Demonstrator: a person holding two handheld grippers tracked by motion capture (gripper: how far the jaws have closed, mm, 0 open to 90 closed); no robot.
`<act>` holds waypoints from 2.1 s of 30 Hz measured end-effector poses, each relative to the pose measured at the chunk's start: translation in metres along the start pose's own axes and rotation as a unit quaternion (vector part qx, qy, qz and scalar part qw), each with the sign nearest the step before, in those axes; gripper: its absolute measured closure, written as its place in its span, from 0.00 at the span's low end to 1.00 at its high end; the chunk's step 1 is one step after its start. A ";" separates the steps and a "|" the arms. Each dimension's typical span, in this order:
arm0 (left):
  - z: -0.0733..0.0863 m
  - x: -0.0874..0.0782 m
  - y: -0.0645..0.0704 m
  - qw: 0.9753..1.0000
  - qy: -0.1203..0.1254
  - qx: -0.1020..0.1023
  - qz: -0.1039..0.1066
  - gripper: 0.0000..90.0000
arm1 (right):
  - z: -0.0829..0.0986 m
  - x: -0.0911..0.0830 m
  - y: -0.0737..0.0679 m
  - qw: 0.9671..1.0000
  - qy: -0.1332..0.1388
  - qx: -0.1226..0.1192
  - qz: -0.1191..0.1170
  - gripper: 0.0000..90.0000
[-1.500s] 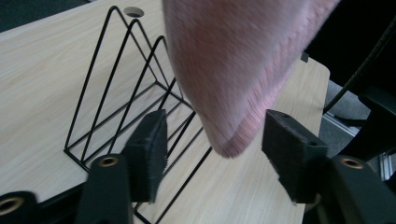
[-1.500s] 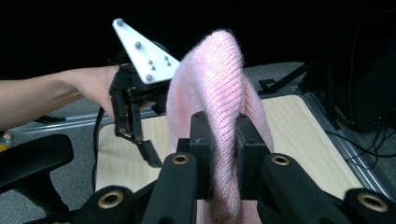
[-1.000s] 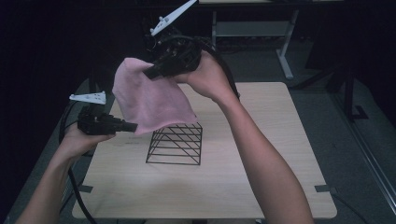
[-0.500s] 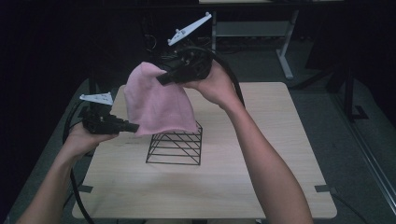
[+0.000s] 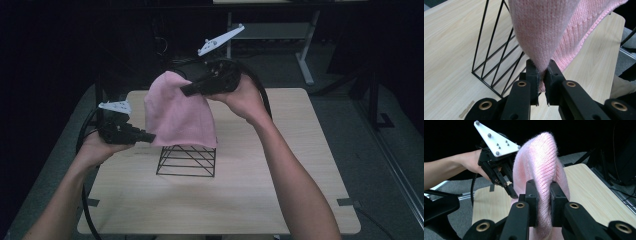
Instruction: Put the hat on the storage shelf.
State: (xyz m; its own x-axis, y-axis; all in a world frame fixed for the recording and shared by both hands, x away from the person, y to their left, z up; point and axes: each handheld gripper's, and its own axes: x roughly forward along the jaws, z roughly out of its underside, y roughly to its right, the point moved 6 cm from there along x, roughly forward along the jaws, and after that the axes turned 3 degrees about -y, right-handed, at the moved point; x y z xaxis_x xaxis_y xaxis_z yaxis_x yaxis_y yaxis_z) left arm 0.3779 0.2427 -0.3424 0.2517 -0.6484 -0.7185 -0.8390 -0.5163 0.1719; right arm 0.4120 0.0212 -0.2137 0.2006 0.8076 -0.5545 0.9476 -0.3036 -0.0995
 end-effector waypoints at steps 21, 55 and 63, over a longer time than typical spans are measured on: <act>0.017 0.004 -0.001 0.999 -0.027 0.003 -0.021 0.92 | 0.021 0.013 0.000 1.000 0.002 0.012 -0.022 0.88; 0.047 0.034 -0.004 0.998 -0.057 -0.007 -0.040 0.92 | 0.057 0.040 -0.008 0.997 -0.021 0.028 -0.063 0.87; 0.052 0.038 -0.005 0.997 -0.063 -0.007 -0.042 0.92 | 0.067 0.044 -0.008 0.997 -0.022 0.037 -0.071 0.86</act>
State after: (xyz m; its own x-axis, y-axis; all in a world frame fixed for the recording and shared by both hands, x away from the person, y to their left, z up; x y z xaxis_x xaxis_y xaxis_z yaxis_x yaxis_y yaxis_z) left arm 0.3662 0.2495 -0.4061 0.2580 -0.5275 -0.8094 -0.8105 -0.5741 0.1158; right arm 0.3964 0.0250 -0.2928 0.0542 0.8229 -0.5655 0.9444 -0.2263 -0.2387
